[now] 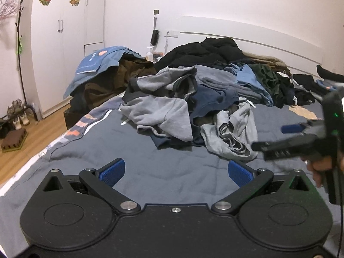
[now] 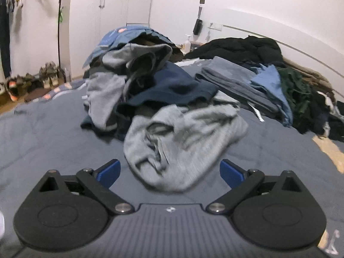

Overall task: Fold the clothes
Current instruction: 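Reach both tools into the pile toward the light grey sweatshirt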

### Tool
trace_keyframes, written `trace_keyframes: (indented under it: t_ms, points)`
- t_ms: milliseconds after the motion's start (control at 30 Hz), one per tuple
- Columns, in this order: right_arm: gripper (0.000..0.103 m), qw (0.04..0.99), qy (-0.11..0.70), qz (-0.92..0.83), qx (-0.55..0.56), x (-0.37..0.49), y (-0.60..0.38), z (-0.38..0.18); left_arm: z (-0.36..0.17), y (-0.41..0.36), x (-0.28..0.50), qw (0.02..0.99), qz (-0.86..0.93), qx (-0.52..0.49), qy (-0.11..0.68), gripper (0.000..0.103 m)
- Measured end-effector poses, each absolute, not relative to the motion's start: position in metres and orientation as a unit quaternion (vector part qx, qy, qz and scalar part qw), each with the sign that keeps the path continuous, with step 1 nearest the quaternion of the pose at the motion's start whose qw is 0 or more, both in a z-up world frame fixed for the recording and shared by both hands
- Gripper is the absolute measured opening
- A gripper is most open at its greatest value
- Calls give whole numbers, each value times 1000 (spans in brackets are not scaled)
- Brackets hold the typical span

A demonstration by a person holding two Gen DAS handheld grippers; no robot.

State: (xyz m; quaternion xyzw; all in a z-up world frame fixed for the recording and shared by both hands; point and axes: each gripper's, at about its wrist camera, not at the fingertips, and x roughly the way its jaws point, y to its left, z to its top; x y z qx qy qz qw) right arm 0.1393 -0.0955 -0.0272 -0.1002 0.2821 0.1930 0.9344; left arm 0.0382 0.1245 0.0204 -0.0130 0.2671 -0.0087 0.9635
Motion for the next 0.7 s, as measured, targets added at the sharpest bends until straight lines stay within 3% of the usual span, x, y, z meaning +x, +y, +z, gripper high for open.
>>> trace_keyframes:
  t_ms: [367,567,700]
  points:
    - [98,922,241,302,-25,199,-20,-16,29,153,52,963,8,-71,261,103]
    - [97,924,222,309,-48,227,22,-22,33,176,55,959,23,-110,258,103]
    - [91,920,233,307,-72,240,41,-28,35,182,54,958,25,-125,257,103]
